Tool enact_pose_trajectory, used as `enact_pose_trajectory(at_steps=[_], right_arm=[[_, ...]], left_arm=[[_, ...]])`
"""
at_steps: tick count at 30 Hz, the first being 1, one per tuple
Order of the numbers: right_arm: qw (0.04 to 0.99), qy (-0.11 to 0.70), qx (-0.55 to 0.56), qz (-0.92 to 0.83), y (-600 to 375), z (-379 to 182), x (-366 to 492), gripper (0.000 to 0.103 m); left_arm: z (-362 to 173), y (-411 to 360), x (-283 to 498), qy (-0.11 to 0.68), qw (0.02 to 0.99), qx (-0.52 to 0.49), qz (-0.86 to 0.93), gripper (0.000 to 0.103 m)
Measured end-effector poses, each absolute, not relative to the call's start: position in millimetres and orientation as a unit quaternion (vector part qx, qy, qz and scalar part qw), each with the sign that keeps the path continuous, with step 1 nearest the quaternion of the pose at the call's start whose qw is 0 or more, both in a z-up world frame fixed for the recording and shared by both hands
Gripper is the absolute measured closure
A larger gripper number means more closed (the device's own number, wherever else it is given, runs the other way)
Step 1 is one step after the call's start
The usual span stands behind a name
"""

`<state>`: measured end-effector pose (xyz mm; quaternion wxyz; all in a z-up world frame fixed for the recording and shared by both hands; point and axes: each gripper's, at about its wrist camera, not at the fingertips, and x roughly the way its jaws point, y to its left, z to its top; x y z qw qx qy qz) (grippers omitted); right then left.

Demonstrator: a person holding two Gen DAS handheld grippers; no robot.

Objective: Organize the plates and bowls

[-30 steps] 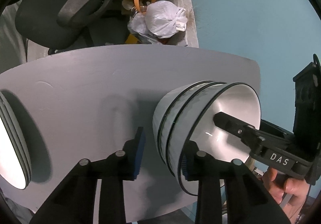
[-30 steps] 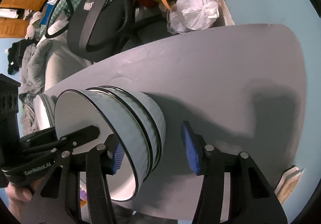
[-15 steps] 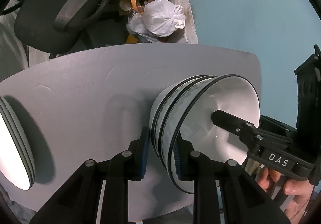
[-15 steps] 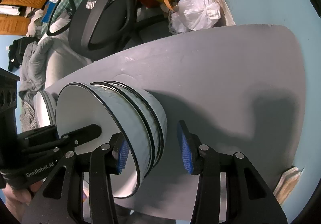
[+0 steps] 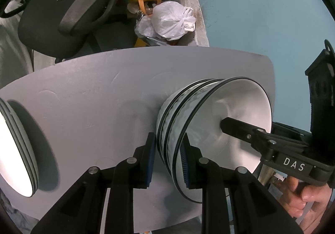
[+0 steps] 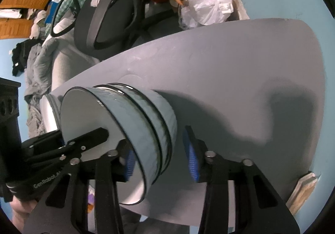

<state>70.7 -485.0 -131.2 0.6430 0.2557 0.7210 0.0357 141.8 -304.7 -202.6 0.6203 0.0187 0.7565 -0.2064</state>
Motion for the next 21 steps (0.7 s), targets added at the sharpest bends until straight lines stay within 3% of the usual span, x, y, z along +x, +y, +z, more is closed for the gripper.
enact_pose_trajectory(at_steps=[21], right_arm=[[0.661,0.721,0.202,0.044,-478.0,-126.1,68.8,0.082]], left_arm=[[-195.7,-311.6,136.2,0.743,0.635,0.048,-0.206,0.082]])
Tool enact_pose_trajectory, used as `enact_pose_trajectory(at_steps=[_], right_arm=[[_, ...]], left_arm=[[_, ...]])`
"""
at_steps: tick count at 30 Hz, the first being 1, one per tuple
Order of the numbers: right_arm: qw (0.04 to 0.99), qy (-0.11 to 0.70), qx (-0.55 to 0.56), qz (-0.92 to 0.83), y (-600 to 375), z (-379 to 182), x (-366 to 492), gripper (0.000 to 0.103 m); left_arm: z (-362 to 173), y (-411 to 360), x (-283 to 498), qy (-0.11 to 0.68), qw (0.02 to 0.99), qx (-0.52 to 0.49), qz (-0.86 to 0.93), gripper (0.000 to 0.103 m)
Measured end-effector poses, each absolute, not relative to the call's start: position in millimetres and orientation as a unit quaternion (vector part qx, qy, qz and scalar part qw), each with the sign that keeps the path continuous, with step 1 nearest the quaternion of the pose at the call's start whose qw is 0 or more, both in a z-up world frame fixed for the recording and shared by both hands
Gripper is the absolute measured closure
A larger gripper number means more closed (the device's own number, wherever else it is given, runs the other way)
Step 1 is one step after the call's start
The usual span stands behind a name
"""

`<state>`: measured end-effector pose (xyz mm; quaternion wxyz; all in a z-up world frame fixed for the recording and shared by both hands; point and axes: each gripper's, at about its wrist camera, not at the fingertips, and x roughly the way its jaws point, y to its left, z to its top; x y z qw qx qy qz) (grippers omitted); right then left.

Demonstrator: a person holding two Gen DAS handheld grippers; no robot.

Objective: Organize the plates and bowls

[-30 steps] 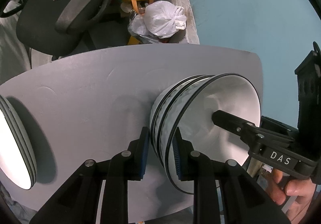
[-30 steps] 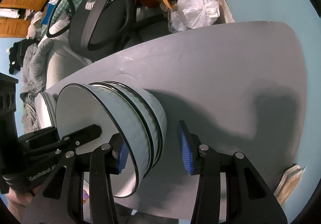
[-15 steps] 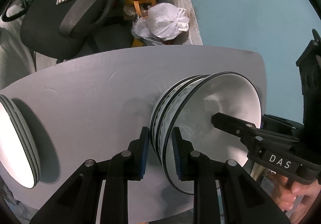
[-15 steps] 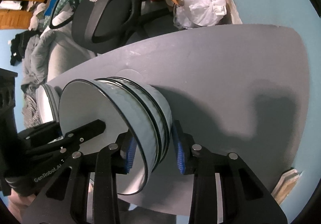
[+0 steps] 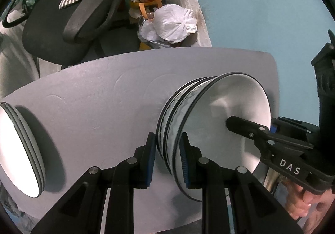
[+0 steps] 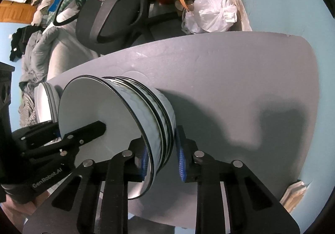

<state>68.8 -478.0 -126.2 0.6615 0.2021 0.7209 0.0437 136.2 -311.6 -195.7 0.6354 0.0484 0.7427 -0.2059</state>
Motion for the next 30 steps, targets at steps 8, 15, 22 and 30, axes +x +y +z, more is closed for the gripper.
enact_pose_trajectory(at_steps=[8,15,22,30], right_arm=[[0.670,0.714,0.196,0.051,-476.3,-124.1,68.1,0.083],[0.665,0.720,0.192,0.056,-466.7,-125.3,69.0,0.083],[0.667,0.718,0.190,0.061,-453.8,-121.8,70.6,0.083],[0.666,0.723,0.172,0.071,-430.7,-116.6,76.4,0.083]], left_arm=[[-195.5,-313.1,132.0,0.739,0.635,0.065,-0.218,0.082],[-197.1,-302.8,130.7,0.742,0.633,0.061,-0.212,0.082],[-193.6,-285.8,127.6,0.744,0.634,0.046,-0.206,0.082],[-187.9,-262.0,128.1,0.742,0.641,0.035,-0.194,0.082]])
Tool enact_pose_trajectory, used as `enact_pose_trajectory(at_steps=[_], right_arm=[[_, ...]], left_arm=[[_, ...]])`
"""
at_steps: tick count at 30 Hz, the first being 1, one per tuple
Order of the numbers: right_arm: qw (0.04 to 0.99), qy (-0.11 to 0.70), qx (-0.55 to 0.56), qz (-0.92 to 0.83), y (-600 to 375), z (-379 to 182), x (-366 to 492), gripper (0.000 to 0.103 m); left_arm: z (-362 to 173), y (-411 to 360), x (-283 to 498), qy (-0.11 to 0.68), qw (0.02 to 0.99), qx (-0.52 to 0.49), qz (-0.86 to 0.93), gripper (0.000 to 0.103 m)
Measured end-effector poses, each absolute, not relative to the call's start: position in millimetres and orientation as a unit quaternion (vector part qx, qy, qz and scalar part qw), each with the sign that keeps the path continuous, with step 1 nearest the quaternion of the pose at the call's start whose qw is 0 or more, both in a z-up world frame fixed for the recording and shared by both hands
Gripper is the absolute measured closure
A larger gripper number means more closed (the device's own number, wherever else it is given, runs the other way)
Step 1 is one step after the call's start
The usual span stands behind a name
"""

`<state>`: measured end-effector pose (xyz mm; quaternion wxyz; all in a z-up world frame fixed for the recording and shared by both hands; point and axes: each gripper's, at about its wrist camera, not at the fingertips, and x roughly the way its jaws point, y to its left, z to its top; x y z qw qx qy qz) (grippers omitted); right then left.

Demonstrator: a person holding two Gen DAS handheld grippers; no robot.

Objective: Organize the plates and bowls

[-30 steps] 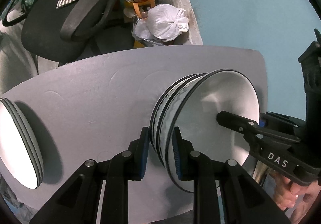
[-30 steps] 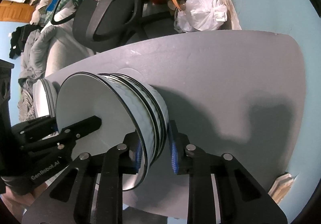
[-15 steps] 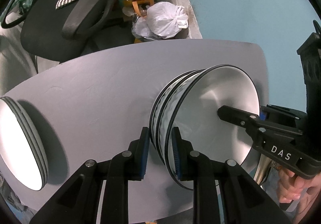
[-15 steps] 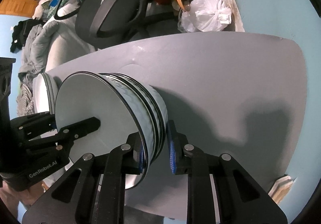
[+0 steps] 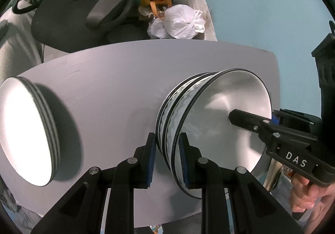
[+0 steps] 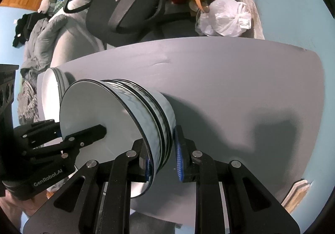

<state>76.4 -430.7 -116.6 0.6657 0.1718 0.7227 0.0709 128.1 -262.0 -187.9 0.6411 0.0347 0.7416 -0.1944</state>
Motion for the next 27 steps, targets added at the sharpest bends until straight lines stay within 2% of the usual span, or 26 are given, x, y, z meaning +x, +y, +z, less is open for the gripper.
enact_pose_trajectory(at_steps=[27], right_arm=[[0.672,0.723,0.109,0.120,-311.3,-92.1,93.6,0.084]], left_arm=[[-152.4,-145.1,118.2,0.725,0.673,-0.020,-0.149,0.082]])
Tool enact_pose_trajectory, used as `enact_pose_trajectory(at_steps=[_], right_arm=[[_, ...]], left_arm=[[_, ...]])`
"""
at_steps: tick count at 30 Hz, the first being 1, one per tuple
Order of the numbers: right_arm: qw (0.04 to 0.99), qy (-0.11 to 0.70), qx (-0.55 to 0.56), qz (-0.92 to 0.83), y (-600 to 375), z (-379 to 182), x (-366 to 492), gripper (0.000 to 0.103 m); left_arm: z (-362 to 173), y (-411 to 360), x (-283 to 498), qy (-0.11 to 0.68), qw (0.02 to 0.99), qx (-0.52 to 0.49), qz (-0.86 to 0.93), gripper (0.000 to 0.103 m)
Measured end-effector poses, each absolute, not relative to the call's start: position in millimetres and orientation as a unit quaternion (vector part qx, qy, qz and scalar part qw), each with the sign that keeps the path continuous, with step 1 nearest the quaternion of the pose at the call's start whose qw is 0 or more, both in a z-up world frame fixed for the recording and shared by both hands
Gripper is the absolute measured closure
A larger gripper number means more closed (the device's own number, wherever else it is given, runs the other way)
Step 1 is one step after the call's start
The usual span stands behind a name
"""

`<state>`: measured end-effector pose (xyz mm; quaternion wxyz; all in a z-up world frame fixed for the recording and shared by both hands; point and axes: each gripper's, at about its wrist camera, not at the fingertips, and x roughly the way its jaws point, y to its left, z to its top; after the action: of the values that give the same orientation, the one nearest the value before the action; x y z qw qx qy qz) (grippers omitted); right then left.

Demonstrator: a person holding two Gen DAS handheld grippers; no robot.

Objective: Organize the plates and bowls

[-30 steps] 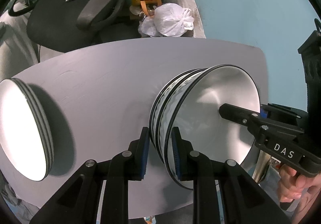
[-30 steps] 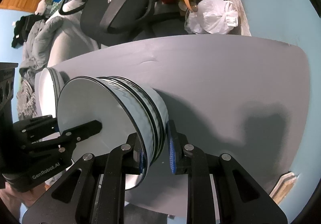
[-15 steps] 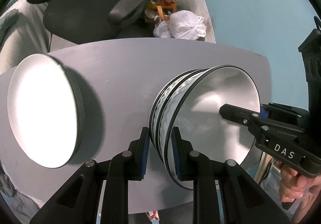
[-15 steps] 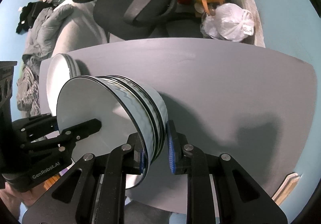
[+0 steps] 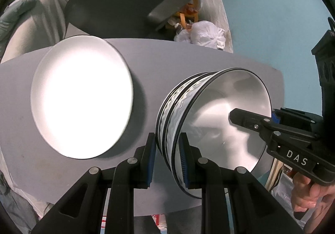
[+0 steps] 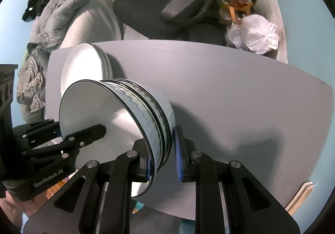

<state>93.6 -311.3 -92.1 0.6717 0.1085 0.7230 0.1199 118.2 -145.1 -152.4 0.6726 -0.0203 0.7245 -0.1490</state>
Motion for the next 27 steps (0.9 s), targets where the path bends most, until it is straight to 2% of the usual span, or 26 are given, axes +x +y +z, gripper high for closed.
enact_pose_trajectory(at_steps=[14,27], right_arm=[[0.680,0.714,0.067,0.154,-246.7,-73.3,126.3,0.084],[0.668,0.720,0.035,0.184,-183.3,-85.8,151.6,0.084]], left_arm=[[-130.8,-78.5,136.9,0.704,0.698,-0.067,-0.113,0.082],[-148.9,-22.9,146.5,0.710,0.695,-0.086,-0.074,0.082]])
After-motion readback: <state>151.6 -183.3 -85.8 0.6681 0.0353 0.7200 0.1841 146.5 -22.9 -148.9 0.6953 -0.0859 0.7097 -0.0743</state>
